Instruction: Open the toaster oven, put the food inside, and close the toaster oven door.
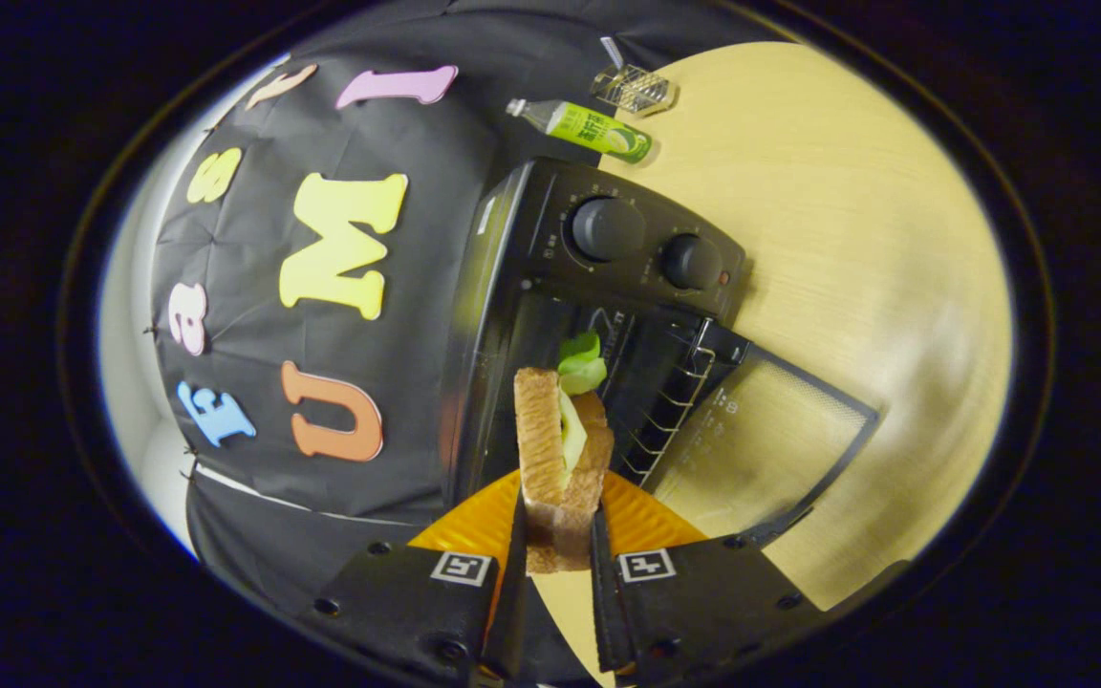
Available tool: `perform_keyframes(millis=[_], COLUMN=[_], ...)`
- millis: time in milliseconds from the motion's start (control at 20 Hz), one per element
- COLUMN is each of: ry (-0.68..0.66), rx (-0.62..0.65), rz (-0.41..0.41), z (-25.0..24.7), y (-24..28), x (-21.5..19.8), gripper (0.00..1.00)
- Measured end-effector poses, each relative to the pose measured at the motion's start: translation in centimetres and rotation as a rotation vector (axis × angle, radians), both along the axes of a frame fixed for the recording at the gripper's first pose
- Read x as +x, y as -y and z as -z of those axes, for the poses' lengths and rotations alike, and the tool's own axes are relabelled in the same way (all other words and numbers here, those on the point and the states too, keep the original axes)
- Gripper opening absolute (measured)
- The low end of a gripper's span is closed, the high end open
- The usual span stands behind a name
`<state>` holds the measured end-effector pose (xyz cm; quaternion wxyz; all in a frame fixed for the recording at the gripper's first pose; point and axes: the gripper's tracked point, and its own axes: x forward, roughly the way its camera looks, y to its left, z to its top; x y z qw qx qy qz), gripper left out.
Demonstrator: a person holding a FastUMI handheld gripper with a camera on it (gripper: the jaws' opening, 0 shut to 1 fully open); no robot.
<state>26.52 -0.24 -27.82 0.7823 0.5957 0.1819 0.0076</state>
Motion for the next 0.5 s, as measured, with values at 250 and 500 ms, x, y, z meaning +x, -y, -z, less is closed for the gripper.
perform_keyframes(millis=[250,500], ry=[0.025,0.025], rx=[0.125,0.078], rz=[0.102,0.121], z=[1.3,2.2], y=[-0.3,-1.2], x=[3.6,5.8], gripper=[0.35,0.35])
